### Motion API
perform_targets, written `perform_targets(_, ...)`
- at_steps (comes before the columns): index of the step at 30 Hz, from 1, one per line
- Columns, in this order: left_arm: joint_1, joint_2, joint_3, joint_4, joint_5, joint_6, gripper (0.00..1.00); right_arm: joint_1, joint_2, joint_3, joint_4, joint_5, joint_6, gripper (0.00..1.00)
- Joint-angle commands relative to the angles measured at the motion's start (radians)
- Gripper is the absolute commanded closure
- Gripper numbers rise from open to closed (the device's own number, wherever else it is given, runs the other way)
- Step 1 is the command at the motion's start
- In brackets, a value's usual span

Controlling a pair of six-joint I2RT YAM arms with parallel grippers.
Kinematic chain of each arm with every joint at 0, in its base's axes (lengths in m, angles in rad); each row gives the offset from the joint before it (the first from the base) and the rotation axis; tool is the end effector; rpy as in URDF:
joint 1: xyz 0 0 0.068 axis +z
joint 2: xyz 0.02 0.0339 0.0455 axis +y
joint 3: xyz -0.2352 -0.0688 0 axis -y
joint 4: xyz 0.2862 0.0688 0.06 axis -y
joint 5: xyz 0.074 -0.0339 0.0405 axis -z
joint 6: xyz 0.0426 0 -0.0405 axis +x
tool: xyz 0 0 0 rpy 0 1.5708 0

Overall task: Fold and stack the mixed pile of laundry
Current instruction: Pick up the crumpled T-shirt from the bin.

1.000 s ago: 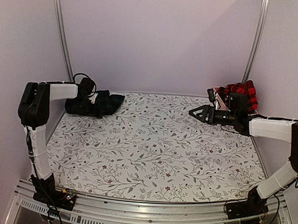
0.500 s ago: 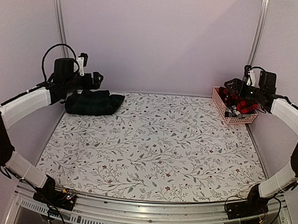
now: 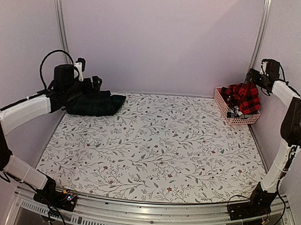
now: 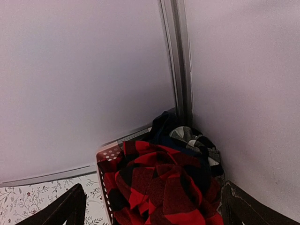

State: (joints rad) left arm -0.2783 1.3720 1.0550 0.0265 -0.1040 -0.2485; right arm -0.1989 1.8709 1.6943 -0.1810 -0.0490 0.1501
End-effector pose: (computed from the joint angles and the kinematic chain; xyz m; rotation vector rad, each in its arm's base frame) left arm 0.3624 -0.0990 0.2785 -0.0445 1.8677 -0.2682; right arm 0.4817 -0.0950 0.3062 0.3024 1.9041 0.0146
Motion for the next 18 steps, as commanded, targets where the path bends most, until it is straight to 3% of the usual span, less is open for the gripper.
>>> perform_targets(1, -0.016, -0.048, -0.022, 0.045, -0.002, -0.016, 0.00, -0.002, 0.177, 0.142, -0.084, 0.141, -0.061, 0.01)
perform_targets(6, -0.016, -0.056, -0.024, 0.047, 0.001, -0.006, 0.00, -0.003, 0.306, 0.229, -0.113, 0.185, -0.072, 0.01)
perform_targets(8, -0.016, -0.053, -0.024, 0.046, -0.006, -0.001, 0.00, -0.003, 0.338, 0.237, -0.110, 0.184, -0.070, 0.08)
perform_targets(10, -0.016, -0.049, -0.024, 0.048, 0.002, 0.002, 0.00, -0.003, 0.348, 0.245, -0.106, 0.167, -0.074, 0.24)
perform_targets(15, -0.016, -0.035, -0.020, 0.053, 0.010, -0.001, 0.00, -0.002, 0.288, 0.257, -0.085, 0.098, -0.067, 0.87)
perform_targets(17, -0.016, -0.023, -0.013, 0.045, 0.014, -0.004, 0.00, -0.001, 0.244, 0.255, -0.068, 0.098, -0.064, 1.00)
perform_targets(18, -0.017, -0.019, -0.007, 0.038, 0.020, -0.005, 0.00, -0.001, 0.224, 0.254, -0.058, 0.100, -0.064, 1.00)
